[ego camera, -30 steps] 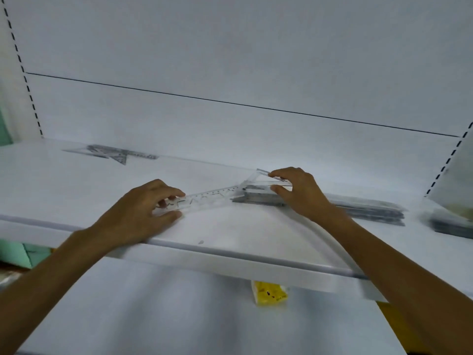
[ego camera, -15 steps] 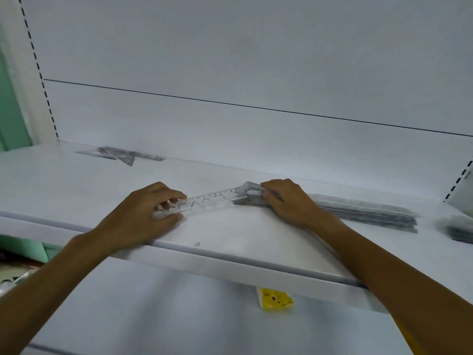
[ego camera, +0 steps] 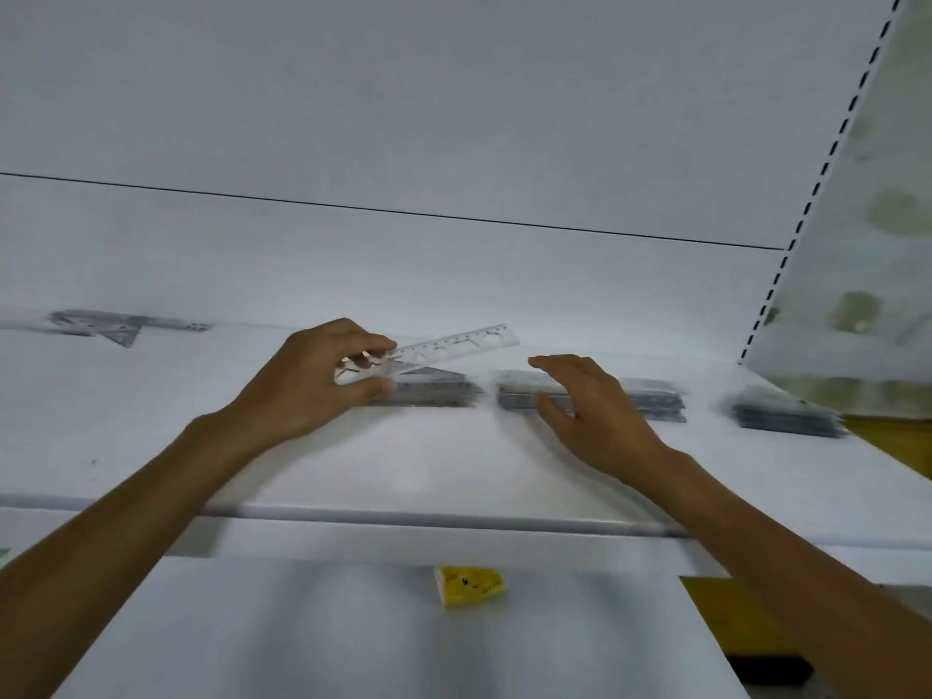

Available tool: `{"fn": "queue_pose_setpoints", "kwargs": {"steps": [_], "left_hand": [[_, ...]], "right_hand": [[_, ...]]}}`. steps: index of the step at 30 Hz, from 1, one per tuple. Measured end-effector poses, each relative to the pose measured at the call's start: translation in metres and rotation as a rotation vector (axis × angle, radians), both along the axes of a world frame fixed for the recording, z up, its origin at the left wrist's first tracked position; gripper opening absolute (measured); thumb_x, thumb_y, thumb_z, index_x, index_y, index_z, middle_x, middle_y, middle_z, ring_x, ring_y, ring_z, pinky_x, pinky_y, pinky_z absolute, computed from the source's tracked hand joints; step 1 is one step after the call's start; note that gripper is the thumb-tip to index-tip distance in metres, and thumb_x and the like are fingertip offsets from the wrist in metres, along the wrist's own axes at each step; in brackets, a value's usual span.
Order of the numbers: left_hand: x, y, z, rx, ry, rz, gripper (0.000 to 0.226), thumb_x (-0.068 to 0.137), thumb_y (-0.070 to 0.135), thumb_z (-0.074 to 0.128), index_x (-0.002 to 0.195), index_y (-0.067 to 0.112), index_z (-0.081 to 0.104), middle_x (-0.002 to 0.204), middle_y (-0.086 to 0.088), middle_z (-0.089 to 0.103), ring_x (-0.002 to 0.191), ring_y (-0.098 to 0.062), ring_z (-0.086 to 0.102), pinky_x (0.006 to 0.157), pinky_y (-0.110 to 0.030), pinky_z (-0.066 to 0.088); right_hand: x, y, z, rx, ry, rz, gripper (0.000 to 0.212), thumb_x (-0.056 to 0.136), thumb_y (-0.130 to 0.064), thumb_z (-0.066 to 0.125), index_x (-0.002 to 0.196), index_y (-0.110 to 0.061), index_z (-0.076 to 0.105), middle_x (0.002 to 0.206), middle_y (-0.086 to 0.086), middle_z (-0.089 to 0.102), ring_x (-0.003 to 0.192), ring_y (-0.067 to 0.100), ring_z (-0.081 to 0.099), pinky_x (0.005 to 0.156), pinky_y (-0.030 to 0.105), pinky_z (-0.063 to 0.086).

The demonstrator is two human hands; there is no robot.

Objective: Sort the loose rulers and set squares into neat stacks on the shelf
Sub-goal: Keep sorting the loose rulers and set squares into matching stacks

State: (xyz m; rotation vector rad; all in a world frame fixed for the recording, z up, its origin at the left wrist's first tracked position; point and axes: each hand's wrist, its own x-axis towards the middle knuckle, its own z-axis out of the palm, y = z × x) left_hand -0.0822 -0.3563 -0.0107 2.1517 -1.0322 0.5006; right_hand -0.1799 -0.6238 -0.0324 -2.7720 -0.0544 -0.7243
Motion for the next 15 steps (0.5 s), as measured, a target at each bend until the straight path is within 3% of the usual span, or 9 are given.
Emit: {"fn": "queue_pose_setpoints", "kwargs": {"steps": [4, 8, 15], "left_hand": [[0.000, -0.057, 0.008, -0.007, 0.015, -0.080, 0.037, 0.074, 0.024, 0.074, 0.110, 0.017, 0.067, 0.095, 0.008, 0.061, 0.081, 0.002, 0.057, 0.074, -0.006, 0.040], [0.000, -0.106, 0.016, 0.028, -0.007, -0.126, 0.033, 0.076, 0.028, 0.073, 0.107, 0.020, 0.067, 0.099, 0.005, 0.063, 0.081, -0.005, 0.058, 0.081, -0.025, 0.047], [0.002, -0.160, 0.021, 0.070, -0.022, -0.143, 0.024, 0.081, 0.030, 0.066, 0.103, 0.022, 0.068, 0.094, 0.008, 0.062, 0.086, -0.011, 0.059, 0.081, -0.038, 0.050]], "right_hand": [[-0.037, -0.026, -0.002, 0.005, -0.034, -0.063, 0.042, 0.091, -0.019, 0.055, 0.132, -0.017, 0.048, 0.135, 0.001, 0.051, 0.126, 0.017, 0.044, 0.104, 0.022, 0.030], [-0.063, -0.046, -0.006, 0.020, -0.005, -0.152, 0.042, 0.092, -0.026, 0.052, 0.133, -0.022, 0.047, 0.138, -0.001, 0.048, 0.127, 0.017, 0.043, 0.108, 0.028, 0.032], [-0.083, -0.066, -0.013, -0.007, -0.045, -0.257, 0.040, 0.092, -0.032, 0.051, 0.132, -0.025, 0.048, 0.138, -0.004, 0.048, 0.126, 0.014, 0.043, 0.103, 0.023, 0.032]]}}
